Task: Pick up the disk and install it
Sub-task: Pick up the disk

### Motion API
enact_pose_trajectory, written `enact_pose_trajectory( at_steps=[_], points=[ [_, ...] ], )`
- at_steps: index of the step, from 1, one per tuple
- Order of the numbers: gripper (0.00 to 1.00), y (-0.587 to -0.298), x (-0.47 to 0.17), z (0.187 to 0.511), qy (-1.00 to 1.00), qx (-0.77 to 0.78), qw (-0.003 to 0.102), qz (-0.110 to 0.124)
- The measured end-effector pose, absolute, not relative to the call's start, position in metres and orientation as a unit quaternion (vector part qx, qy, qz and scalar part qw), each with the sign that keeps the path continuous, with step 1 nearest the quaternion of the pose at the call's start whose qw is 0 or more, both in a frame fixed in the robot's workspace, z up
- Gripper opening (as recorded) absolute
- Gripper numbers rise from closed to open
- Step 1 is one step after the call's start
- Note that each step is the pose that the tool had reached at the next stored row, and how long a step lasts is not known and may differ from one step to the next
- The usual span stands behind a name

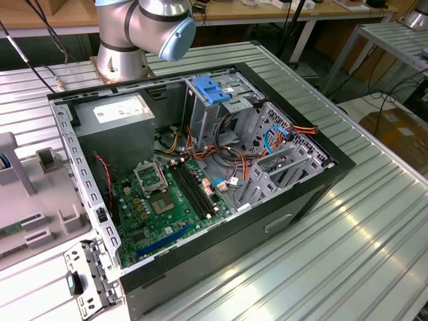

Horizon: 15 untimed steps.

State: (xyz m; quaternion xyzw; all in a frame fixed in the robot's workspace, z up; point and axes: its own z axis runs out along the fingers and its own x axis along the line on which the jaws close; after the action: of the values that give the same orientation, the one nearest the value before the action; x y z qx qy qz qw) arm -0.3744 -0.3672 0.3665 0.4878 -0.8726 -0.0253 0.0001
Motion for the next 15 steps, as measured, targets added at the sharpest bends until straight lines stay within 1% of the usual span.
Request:
enact_pose_trajectory(
  at_steps=[15],
  points=[
    [0.11,-0.3672,-0.3744,0.3665,-0.850,0.526,0.001,-0.025]
  ],
)
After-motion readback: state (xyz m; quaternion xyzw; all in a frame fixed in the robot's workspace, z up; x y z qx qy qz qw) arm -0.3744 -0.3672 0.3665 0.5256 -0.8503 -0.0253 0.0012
